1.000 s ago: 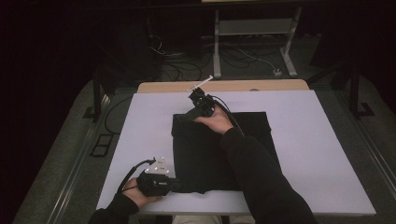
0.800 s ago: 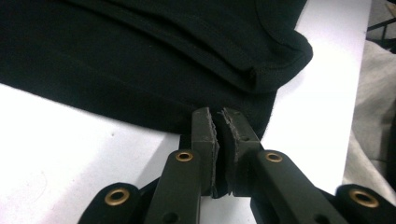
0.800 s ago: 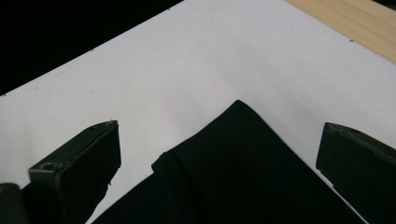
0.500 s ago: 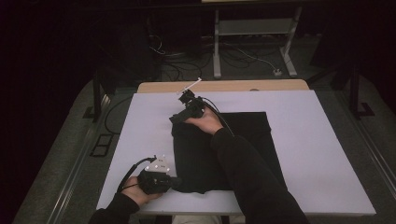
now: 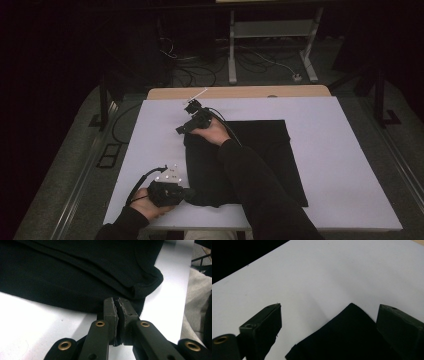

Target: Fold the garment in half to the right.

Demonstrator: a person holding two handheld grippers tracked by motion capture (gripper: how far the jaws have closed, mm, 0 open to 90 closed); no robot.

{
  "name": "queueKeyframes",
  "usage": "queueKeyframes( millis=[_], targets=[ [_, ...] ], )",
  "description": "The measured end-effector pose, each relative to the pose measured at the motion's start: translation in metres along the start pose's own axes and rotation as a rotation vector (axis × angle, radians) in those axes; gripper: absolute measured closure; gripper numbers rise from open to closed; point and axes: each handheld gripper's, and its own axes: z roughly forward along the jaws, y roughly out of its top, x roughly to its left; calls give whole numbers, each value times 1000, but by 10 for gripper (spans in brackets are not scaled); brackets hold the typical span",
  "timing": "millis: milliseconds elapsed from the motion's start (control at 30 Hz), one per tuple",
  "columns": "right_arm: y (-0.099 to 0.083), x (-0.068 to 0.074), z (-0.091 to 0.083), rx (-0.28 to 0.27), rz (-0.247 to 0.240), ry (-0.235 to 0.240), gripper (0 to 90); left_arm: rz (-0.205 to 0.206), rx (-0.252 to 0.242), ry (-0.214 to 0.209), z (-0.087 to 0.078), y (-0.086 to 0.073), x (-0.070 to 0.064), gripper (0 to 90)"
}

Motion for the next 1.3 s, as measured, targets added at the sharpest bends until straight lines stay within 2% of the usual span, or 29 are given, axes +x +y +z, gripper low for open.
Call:
queueKeyframes(
  millis=[267,367,467,600,700,767,900,967,1000,1100,1300],
  targets=[
    [2,-1,13,6,7,-24,148,1,-1,-3,1,1,0,832],
    [2,-1,17,18,-1,-50,204,6,-2,-3,0,1,0,833],
    [1,-2,20,20,14,-80,237,7,-1,-4,1,1,0,833],
    [2,-4,21,0,33,-120,400,7,-1,-3,1,1,0,833],
    [2,-4,22,4,33,-140,481,6,0,-4,1,1,0,832],
    [3,-5,23,11,54,-161,536,7,2,-4,1,1,0,832],
    [1,-7,22,29,63,-162,666,8,1,-3,1,1,0,832],
    [1,-8,20,37,51,-169,796,10,3,-1,1,1,0,833],
    [1,-9,19,35,60,-168,832,10,4,0,1,1,0,833],
    [2,-11,14,29,64,-159,849,12,1,0,0,2,-1,833],
    [4,-13,-1,15,70,-113,855,11,-7,4,0,2,-3,835]
  ],
)
